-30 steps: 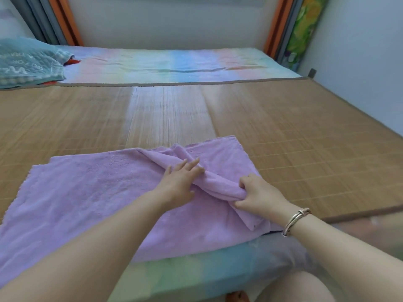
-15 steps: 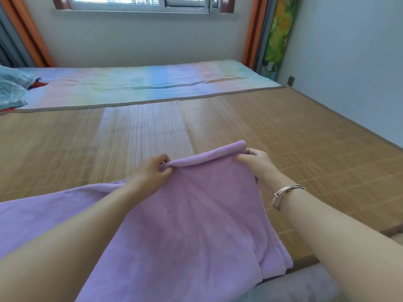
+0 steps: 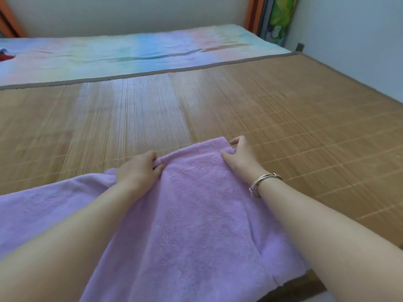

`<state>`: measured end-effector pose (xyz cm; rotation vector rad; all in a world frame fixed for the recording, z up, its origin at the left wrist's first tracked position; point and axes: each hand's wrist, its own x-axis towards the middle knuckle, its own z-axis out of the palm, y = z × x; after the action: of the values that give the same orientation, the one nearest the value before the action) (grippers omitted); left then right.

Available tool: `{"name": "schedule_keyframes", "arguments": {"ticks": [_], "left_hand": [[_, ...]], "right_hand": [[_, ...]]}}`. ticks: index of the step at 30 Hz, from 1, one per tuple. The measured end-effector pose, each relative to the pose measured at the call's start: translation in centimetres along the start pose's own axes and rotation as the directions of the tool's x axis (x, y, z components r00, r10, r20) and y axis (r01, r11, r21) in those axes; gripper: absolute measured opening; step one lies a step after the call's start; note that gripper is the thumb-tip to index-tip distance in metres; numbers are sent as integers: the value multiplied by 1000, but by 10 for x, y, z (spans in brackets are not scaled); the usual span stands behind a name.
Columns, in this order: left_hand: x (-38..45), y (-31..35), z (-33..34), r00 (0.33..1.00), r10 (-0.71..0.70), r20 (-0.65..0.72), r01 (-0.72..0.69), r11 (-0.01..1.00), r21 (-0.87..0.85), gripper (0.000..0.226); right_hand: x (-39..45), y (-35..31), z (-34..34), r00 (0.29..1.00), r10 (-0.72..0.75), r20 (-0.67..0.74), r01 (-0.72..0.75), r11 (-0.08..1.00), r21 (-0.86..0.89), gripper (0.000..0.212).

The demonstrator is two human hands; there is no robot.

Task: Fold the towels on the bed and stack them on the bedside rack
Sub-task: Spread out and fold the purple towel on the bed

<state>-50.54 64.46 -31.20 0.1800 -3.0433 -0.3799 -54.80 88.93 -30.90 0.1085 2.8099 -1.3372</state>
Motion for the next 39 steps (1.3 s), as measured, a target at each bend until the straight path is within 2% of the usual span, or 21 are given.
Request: {"name": "schedule_keyframes", "arguments": {"ticks": [2, 4, 6, 10, 13, 16, 19, 23, 26, 29, 34, 37, 39], "left_hand": [[-2, 6, 0, 1000, -12, -10, 12, 999, 40, 26], [-8, 9, -5, 1000, 6, -6, -5, 998, 58, 29], [-19, 4, -18, 1000, -4, -7, 4, 996, 88, 42], [-57, -39, -52, 990, -132, -59, 130, 991, -25, 47], [-98, -109, -75, 957, -286, -38, 284, 957, -63, 45], [-152, -194, -102, 882, -472, -13, 467, 877, -115, 46], [-195, -259, -120, 804, -595, -15, 579, 788, -208, 51], [-241, -328, -132, 704, -709, -42, 633, 653, -416, 29], [-252, -355, -130, 710, -705, 6, 595, 595, -540, 13], [-249, -362, -123, 753, -656, 50, 525, 553, -647, 9], [-225, -361, -109, 783, -614, 97, 473, 488, -733, 6], [-217, -363, -103, 776, -622, 106, 472, 461, -752, 12], [-214, -363, -104, 780, -614, 120, 472, 453, -756, 21]], "right_hand": [[-15, -1, 0, 994, -107, -22, 98, 965, -243, 47], [-32, -5, 2, 972, -234, -31, 185, 839, -512, 54], [-48, -19, 6, 953, -303, 19, 254, 761, -596, 55], [-80, -61, 29, 920, -353, 172, 388, 743, -546, 41], [-107, -101, 63, 866, -417, 276, 500, 711, -494, 35], [-137, -149, 119, 781, -501, 373, 624, 652, -431, 32], [-166, -190, 175, 687, -558, 466, 721, 608, -333, 31], [-204, -245, 260, 585, -595, 552, 787, 581, -208, 30], [-214, -275, 312, 549, -582, 600, 797, 580, -166, 34], [-208, -296, 349, 584, -540, 606, 735, 668, -114, 41], [-181, -313, 380, 765, -401, 505, 522, 845, -119, 48], [-171, -315, 387, 787, -354, 505, 484, 862, -151, 27], [-172, -319, 385, 790, -386, 477, 467, 882, -60, 18]]}}
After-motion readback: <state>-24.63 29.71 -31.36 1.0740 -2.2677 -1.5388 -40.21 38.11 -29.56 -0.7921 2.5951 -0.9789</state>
